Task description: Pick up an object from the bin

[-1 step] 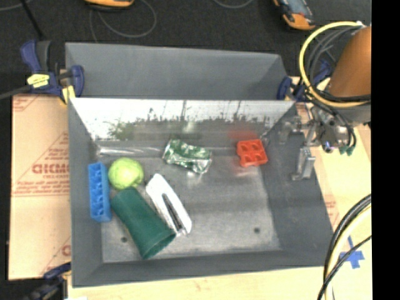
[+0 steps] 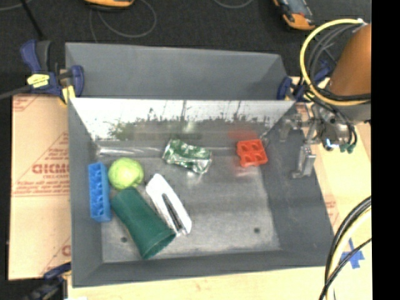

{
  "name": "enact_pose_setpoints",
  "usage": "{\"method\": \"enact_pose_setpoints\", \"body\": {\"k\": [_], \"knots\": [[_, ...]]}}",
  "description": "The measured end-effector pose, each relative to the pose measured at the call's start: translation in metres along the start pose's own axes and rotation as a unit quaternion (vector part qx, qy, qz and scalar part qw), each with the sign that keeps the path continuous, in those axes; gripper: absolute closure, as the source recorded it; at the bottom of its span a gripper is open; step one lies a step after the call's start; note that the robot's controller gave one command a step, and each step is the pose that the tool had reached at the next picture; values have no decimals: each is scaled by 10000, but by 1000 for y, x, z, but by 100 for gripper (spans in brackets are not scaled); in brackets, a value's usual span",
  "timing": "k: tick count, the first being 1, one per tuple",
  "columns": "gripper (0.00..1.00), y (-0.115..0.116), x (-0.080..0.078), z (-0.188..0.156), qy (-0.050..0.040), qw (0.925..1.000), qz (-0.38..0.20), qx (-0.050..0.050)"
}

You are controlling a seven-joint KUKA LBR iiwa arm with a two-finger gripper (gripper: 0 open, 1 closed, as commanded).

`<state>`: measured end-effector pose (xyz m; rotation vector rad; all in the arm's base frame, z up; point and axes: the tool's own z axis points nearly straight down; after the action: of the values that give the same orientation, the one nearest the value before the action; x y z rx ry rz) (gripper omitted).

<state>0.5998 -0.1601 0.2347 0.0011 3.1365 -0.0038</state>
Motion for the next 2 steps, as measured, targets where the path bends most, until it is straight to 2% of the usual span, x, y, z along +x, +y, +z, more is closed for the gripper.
{"method": "enact_pose_setpoints", "body": {"k": [1,2], "knots": [[0,10,-17,51,-10,9965,835,-9],[0,33,-46,72,-7,9990,454,-1]]}}
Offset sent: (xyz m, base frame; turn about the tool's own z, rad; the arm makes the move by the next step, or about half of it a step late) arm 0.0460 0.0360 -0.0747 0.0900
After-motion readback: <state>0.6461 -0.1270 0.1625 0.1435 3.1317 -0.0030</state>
